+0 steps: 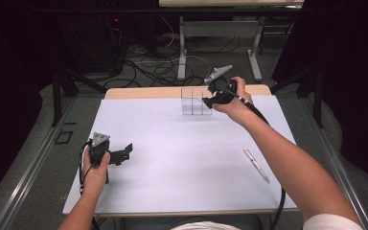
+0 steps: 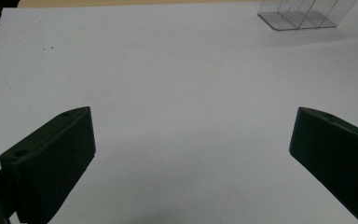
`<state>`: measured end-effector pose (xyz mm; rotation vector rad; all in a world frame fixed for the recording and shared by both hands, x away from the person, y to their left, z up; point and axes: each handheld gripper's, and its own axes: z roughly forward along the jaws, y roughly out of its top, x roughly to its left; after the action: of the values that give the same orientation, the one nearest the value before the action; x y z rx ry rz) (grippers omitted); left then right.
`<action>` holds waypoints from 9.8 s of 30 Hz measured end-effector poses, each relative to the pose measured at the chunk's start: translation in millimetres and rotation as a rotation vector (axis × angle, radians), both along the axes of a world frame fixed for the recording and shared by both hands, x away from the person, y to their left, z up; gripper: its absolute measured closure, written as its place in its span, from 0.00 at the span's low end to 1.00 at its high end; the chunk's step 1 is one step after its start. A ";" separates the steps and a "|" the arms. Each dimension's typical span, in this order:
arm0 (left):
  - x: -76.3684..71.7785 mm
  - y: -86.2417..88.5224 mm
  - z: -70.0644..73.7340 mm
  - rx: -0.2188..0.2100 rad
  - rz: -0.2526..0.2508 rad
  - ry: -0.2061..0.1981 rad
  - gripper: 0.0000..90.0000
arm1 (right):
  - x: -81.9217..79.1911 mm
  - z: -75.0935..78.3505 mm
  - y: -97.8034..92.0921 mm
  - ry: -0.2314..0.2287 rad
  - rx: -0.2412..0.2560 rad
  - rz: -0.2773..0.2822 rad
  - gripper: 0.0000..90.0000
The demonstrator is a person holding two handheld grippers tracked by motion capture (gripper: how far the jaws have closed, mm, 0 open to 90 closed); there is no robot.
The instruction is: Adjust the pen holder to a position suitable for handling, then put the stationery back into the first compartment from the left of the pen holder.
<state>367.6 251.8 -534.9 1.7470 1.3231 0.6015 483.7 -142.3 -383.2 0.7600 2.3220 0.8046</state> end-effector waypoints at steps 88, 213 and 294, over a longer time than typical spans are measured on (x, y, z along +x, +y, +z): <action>-1.7 8.2 -3.5 -0.058 0.007 0.039 0.00 | 83.9 -82.9 40.8 0.022 -0.290 0.287 0.93; -1.7 -0.6 -5.1 -0.036 -0.001 0.061 0.00 | -56.7 -67.6 -21.9 0.139 0.161 0.163 0.49; -1.4 0.3 -4.3 -0.036 0.004 0.060 0.00 | -121.2 -136.6 -145.5 0.560 0.094 -0.427 0.81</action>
<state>366.1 252.1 -539.2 1.7453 1.3707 0.5285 362.5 -287.8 -519.8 1.6260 2.4477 0.5543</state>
